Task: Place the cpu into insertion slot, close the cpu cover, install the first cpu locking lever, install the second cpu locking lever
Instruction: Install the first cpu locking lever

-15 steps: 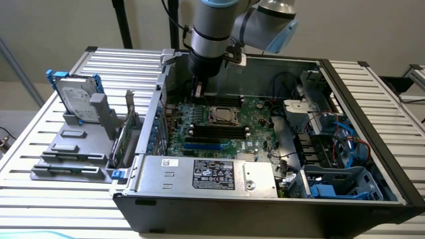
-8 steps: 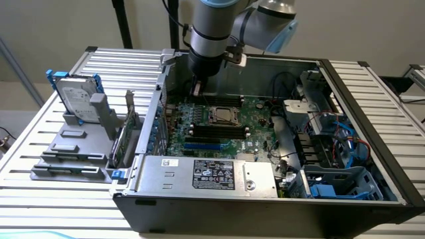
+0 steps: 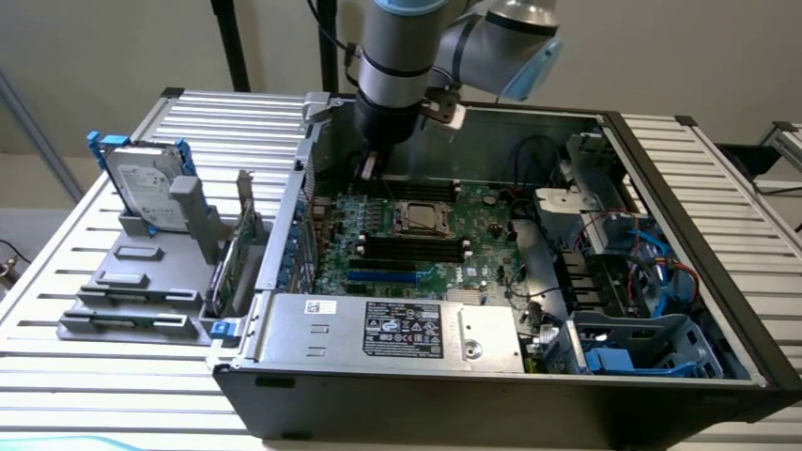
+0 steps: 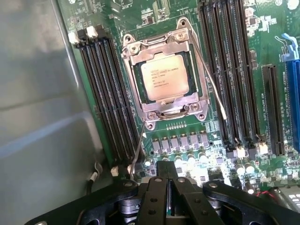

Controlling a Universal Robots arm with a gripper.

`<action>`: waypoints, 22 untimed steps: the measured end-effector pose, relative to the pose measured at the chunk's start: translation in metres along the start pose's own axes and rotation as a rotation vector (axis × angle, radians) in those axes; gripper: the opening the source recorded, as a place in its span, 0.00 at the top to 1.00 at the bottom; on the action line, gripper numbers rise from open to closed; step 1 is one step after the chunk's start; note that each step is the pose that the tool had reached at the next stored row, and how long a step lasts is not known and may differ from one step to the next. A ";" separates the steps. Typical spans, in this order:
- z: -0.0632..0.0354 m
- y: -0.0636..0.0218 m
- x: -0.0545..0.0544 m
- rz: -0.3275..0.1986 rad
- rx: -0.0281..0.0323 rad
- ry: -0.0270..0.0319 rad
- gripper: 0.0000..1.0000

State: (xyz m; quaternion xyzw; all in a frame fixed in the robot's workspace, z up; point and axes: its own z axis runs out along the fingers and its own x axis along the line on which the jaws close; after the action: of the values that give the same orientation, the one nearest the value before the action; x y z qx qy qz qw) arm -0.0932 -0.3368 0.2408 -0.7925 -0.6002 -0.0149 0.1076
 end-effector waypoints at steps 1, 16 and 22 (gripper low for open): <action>-0.0003 -0.0010 -0.001 0.001 0.0043 0.0045 0.89; -0.0025 -0.0098 -0.010 0.078 0.0383 0.0930 0.89; -0.0025 -0.0101 -0.010 0.155 0.0252 0.1142 0.89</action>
State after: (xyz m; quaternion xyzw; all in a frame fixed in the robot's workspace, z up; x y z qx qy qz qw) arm -0.1053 -0.3441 0.2433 -0.8331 -0.5299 -0.0441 0.1524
